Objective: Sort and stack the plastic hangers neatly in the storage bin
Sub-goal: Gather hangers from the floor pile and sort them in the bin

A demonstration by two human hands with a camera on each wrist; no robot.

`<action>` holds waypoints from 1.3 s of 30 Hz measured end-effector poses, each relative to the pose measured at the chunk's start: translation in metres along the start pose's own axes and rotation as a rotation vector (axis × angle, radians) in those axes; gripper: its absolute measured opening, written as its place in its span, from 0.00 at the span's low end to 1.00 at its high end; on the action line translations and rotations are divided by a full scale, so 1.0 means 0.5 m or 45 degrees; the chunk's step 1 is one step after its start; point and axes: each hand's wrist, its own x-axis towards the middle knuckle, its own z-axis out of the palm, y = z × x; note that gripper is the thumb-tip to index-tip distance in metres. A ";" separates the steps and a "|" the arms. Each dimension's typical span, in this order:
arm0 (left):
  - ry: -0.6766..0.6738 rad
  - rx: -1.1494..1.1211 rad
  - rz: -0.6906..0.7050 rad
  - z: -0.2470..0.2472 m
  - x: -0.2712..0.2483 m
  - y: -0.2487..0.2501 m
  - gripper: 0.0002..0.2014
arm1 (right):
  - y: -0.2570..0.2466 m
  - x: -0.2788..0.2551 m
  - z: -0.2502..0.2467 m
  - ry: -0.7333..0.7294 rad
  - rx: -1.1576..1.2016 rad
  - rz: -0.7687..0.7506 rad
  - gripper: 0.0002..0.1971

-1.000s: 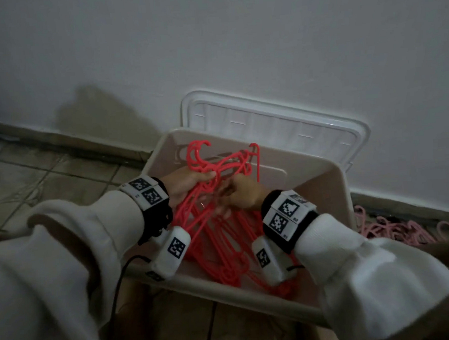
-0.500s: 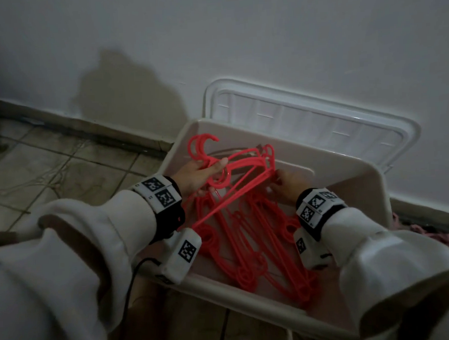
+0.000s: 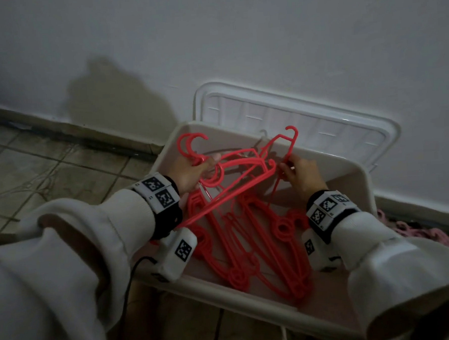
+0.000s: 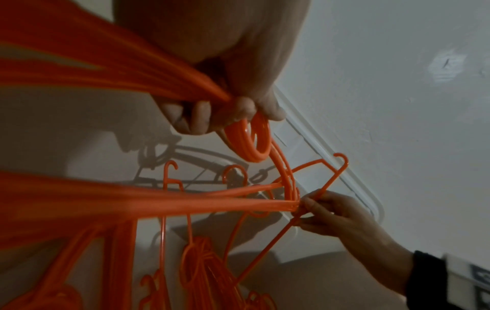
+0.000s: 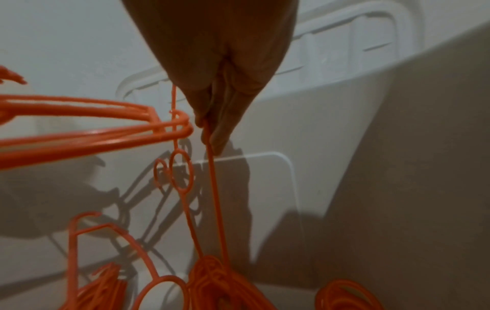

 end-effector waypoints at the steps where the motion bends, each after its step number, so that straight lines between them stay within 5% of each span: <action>1: 0.009 0.019 -0.001 0.000 0.000 0.002 0.21 | -0.001 -0.005 -0.007 0.021 0.018 -0.011 0.08; 8: -0.002 0.109 0.125 0.014 -0.019 0.028 0.18 | 0.010 -0.044 -0.075 0.210 0.068 -0.086 0.09; 13: -0.209 0.273 0.139 0.035 -0.034 0.030 0.36 | 0.013 -0.074 -0.097 0.161 -0.074 -0.186 0.09; 17: -0.279 0.252 0.208 0.058 -0.051 0.042 0.16 | 0.017 -0.087 -0.110 0.223 -0.146 -0.175 0.10; 24: -0.299 0.324 0.054 0.035 -0.027 0.038 0.25 | 0.009 -0.116 -0.146 0.225 -0.143 -0.479 0.12; 27: -0.323 0.172 -0.029 0.033 -0.013 0.028 0.08 | -0.012 -0.138 -0.141 0.123 -0.323 -0.747 0.16; 32: -0.421 -0.236 -0.200 0.032 -0.025 0.041 0.03 | -0.046 -0.152 -0.100 -0.060 -0.809 -1.127 0.16; 35: -0.533 -0.363 -0.252 0.036 -0.042 0.054 0.16 | -0.060 -0.146 -0.059 -0.272 -0.881 -1.155 0.21; 39: -0.655 -0.434 -0.247 0.039 -0.051 0.064 0.20 | -0.098 -0.148 -0.022 -0.586 -0.929 -1.130 0.21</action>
